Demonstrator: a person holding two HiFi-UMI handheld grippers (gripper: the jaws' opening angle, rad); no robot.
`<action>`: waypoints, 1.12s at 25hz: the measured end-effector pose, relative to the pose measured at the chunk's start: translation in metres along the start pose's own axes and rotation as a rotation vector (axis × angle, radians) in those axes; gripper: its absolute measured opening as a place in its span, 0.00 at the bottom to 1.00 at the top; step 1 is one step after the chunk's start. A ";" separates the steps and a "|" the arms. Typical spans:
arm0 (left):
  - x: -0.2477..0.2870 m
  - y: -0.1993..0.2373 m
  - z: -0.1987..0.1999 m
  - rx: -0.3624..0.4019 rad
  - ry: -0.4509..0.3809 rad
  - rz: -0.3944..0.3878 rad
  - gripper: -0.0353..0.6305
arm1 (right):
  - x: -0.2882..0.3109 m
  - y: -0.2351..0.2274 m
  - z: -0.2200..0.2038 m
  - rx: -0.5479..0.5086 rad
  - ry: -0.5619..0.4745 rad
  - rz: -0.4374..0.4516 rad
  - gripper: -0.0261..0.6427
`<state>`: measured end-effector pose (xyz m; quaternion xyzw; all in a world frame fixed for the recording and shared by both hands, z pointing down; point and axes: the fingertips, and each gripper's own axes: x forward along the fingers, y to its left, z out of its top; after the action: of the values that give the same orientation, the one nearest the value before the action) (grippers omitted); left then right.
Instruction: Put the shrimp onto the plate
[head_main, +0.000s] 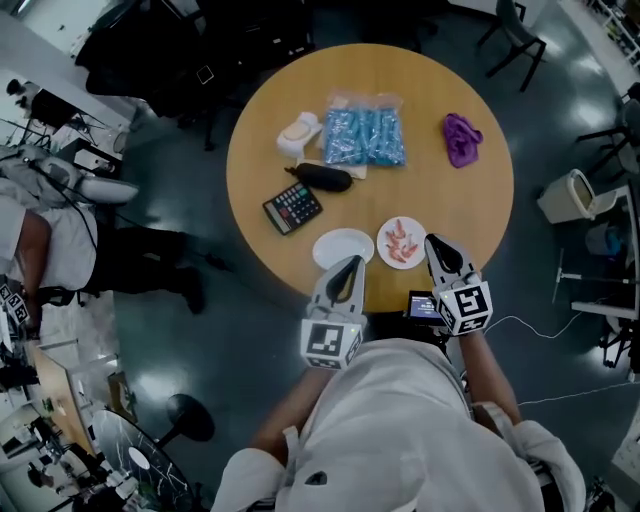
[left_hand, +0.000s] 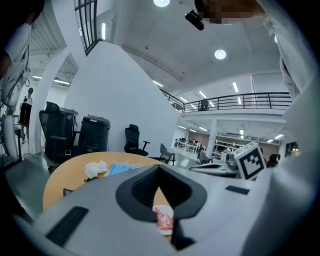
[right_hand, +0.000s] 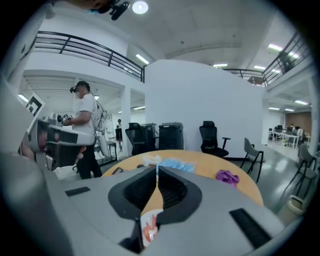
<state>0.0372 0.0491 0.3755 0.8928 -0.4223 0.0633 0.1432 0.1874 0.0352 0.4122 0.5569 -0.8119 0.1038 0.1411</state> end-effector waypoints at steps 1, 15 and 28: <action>-0.001 -0.002 0.006 0.002 -0.006 -0.005 0.06 | -0.007 0.000 0.012 0.005 -0.028 -0.023 0.08; -0.022 -0.007 0.046 0.007 -0.082 0.057 0.06 | -0.073 0.033 0.100 0.046 -0.311 -0.078 0.06; -0.017 -0.009 0.048 0.026 -0.092 0.068 0.06 | -0.075 0.020 0.086 0.080 -0.282 -0.100 0.06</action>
<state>0.0332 0.0525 0.3240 0.8817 -0.4577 0.0325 0.1098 0.1841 0.0798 0.3055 0.6110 -0.7900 0.0498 0.0083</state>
